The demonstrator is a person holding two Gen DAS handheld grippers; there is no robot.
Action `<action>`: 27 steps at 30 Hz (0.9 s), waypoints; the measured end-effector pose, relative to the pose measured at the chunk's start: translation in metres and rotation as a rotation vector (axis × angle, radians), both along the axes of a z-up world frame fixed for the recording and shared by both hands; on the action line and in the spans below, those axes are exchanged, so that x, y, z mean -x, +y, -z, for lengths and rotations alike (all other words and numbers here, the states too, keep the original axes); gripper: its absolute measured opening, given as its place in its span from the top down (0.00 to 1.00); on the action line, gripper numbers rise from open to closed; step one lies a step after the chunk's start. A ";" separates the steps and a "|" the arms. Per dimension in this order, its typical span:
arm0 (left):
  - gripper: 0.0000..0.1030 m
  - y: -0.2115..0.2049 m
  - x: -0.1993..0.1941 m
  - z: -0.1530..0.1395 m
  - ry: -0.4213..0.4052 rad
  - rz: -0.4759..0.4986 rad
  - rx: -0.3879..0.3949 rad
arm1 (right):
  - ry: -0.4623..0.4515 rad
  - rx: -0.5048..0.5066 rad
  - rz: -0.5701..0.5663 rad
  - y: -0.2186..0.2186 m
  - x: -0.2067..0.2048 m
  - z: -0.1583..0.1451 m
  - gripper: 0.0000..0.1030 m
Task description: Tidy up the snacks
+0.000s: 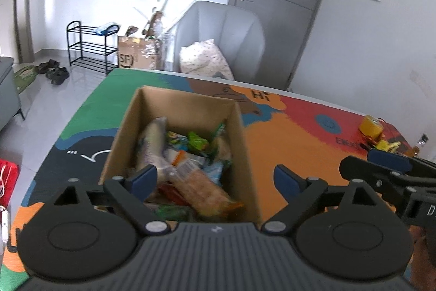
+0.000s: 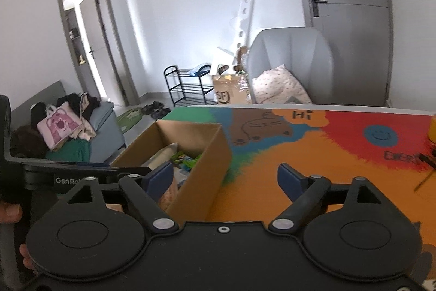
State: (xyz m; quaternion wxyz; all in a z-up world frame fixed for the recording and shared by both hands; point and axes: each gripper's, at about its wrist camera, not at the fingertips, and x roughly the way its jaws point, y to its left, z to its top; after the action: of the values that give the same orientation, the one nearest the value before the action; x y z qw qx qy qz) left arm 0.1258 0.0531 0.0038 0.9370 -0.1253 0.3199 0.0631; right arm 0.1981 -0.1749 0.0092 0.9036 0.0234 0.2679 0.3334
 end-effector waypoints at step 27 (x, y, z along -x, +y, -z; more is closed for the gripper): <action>0.00 -0.054 0.033 -0.021 0.005 0.084 -0.060 | 0.041 -0.071 0.183 -0.073 0.033 -0.001 0.00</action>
State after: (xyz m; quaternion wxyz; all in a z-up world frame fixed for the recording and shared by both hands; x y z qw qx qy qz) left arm 0.0928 -0.0007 0.0248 0.9413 -0.0835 0.3253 0.0339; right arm 0.1653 -0.2481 0.0105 0.9233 0.0865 0.2711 0.2582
